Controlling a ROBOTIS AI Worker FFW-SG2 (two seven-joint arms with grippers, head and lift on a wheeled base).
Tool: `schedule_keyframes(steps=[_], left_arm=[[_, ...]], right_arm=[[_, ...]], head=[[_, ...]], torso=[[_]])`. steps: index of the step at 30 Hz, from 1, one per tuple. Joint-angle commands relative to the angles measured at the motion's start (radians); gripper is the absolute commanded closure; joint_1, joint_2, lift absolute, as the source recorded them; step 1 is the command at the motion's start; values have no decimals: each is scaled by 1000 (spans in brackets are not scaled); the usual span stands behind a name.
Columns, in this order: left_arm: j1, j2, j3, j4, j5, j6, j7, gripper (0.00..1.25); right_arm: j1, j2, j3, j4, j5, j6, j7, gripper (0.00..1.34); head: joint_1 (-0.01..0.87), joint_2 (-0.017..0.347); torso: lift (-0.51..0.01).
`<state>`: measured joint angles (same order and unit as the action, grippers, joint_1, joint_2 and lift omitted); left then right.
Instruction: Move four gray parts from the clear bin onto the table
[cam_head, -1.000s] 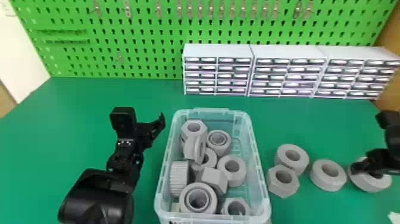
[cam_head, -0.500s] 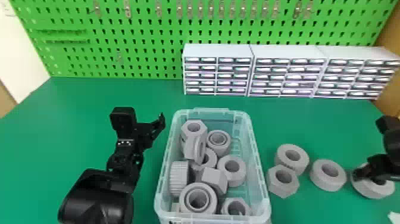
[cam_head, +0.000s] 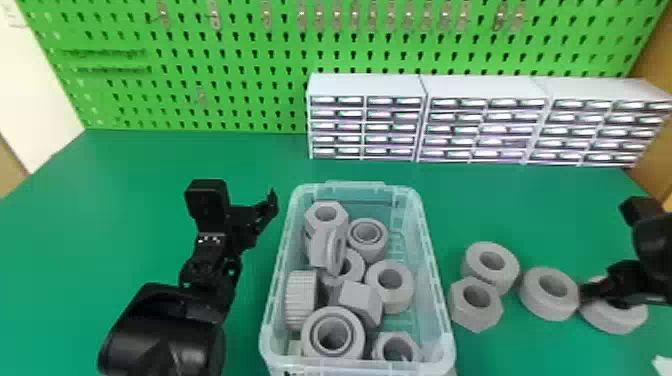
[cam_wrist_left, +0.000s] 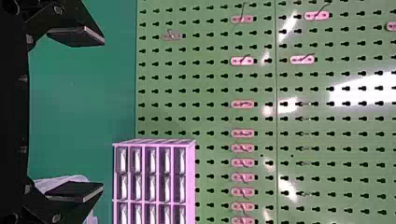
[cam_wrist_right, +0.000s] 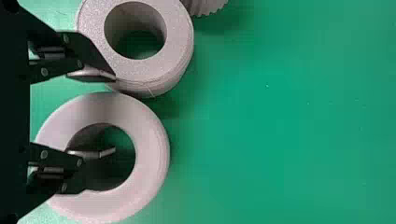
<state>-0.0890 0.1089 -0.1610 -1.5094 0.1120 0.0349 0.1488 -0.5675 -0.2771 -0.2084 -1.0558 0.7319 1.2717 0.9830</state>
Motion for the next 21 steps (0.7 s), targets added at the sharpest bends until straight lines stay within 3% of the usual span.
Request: schedule_keyframes(steps=[1, 10, 21], left_arm=[[0, 0, 2, 0, 0, 0, 0, 180], [0, 0, 5, 0, 0, 0, 0, 180], [8, 0, 12, 0, 0, -3, 0, 180]], right_arm=[[-2, 3, 9, 5, 4, 0, 0, 550], [-12, 7, 23, 3, -14, -2, 0, 532], [-32, 24, 60, -99, -65, -2, 0, 533]], head=[[693, 72], [693, 72], [693, 72]], torso=[[-52], [-52], [-52]])
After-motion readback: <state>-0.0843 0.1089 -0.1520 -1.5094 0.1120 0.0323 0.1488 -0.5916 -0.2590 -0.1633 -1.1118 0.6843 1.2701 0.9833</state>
